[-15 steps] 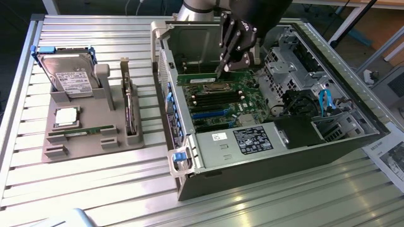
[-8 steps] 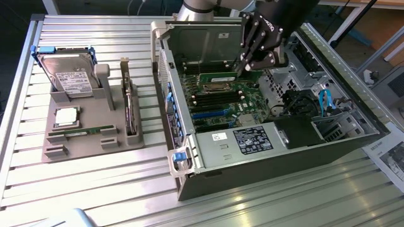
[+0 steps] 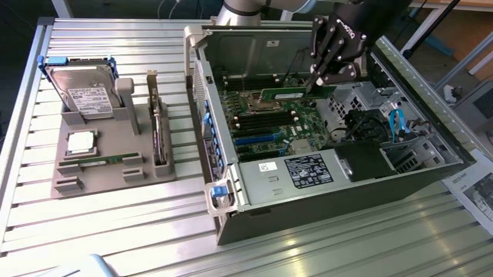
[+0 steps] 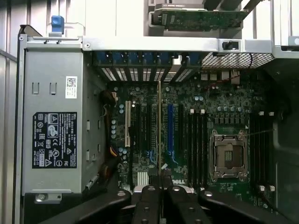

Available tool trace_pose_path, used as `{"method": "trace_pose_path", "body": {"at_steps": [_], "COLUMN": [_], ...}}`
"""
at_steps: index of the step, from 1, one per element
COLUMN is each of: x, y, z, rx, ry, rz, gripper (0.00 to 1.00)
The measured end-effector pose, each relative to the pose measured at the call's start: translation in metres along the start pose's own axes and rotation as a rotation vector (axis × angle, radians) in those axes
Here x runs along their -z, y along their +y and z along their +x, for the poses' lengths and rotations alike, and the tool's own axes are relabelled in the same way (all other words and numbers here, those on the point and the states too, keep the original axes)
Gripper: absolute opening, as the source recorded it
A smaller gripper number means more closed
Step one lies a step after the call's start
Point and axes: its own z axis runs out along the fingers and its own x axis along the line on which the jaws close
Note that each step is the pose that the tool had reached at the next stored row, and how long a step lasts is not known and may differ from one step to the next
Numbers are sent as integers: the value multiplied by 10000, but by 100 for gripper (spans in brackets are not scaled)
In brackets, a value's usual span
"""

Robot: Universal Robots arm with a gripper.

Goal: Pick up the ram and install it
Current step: 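Pick up the ram and move it above insertion slot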

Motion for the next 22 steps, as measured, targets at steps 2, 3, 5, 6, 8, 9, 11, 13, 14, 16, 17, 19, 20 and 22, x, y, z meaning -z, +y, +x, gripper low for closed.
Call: {"method": "trace_pose_path", "body": {"at_steps": [2,3,5,6,8,9,11,13,14,16,17,19,20,22], "x": [5,5,5,5,5,5,5,5,5,5,4,-4,-6,-18], "y": [-52,-53,-53,-54,-54,-54,-53,-53,-53,-53,-53,-53,-54,-55], "z": [1,1,1,1,1,1,1,1,1,-1,-9,-31,-47,-119], "rx": [3,3,2,4,6,10,20,22,21,21,20,20,21,22], "ry": [2,2,2,2,2,2,2,2,2,4,6,-2,-2,-6], "rz": [-1,-1,-1,11,42,89,146,151,151,151,150,152,152,153], "gripper": [12,12,12,12,12,12,12,12,12,12,12,12,12,12]}}
